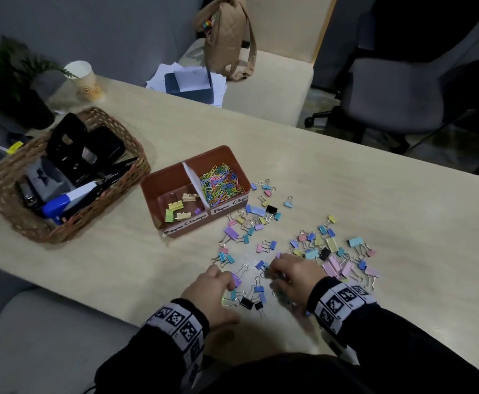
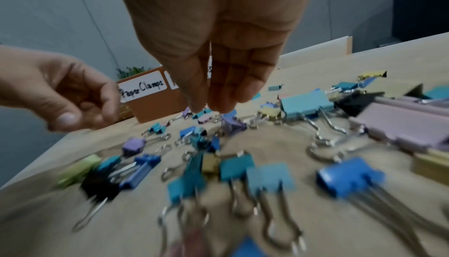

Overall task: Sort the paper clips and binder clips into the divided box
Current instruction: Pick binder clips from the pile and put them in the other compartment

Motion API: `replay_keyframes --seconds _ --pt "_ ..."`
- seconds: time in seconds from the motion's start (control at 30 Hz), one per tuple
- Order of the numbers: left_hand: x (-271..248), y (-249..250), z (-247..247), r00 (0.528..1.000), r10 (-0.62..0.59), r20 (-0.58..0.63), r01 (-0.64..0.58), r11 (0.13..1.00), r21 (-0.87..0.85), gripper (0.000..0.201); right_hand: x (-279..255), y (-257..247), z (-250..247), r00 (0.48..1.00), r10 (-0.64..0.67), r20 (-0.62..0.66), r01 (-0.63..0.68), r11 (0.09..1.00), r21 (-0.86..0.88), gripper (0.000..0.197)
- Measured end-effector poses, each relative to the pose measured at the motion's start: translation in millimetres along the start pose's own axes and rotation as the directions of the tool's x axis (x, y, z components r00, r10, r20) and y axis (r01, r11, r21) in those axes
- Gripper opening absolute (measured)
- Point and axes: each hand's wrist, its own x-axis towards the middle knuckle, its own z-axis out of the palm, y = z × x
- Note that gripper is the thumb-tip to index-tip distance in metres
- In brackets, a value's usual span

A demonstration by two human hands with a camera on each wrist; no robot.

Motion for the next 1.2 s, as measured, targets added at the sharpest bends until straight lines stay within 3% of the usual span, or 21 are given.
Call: replay_keyframes --seconds 0.07,0.17,0.3,0.37,0.47,0.6,0.77,0.93,1.0,1.1,1.2 --pt "1.8 -0.4 6.2 0.999 -0.007 0.032 0.005 0.998 0.061 0.056 -4.8 -6.5 8.3 0.995 -0.103 0.015 0.104 0.994 -0.036 0.025" --pt "5.0 -2.6 13.2 1.0 -0.006 0.021 0.004 0.995 0.096 0.044 -5.2 -15.6 21.0 0.968 -0.233 0.088 0.241 0.966 -0.091 0.03" --pt "7.4 -6.8 15.8 0.998 -0.038 -0.054 0.039 0.999 0.027 0.031 3.1 -24.3 31.7 0.935 -0.286 0.209 0.328 0.923 -0.204 0.045" --pt "7.6 -7.7 15.2 0.995 -0.067 -0.078 0.065 0.997 -0.031 0.031 7.2 -26.7 39.3 0.928 -0.283 0.242 0.344 0.9 -0.267 0.043" --pt "6.8 -8.4 14.6 0.982 -0.11 -0.155 0.087 0.985 -0.148 0.031 10.5 -26.2 47.1 0.95 -0.235 0.204 0.281 0.929 -0.239 0.034" --pt "8.5 -7.9 10.1 0.949 -0.185 -0.255 0.115 0.957 -0.267 0.008 14.4 -23.0 46.9 0.976 -0.14 0.169 0.168 0.972 -0.163 0.029" --pt "13.9 2.5 2.3 0.942 -0.156 -0.296 0.099 0.976 -0.196 0.008 19.0 -18.2 42.9 0.979 -0.05 0.198 0.076 0.989 -0.127 0.031" --pt "20.9 11.2 -3.6 0.971 -0.07 -0.23 0.077 0.997 0.021 0.024 17.5 -20.9 19.5 0.988 0.122 0.091 -0.127 0.991 0.044 0.022" --pt "24.7 11.7 -3.4 0.978 -0.057 -0.201 0.075 0.994 0.081 0.025 15.6 -21.9 6.6 0.964 0.262 0.037 -0.262 0.92 0.293 0.011" --pt "27.4 11.1 -2.1 0.98 -0.03 -0.196 0.057 0.99 0.13 0.024 13.1 -24.4 -7.8 0.875 0.478 0.071 -0.382 0.594 0.708 0.005" --pt "28.2 10.5 -2.1 0.981 -0.007 -0.192 0.036 0.988 0.15 0.024 13.8 -19.3 -19.1 0.845 0.516 0.143 -0.353 0.336 0.873 0.016"
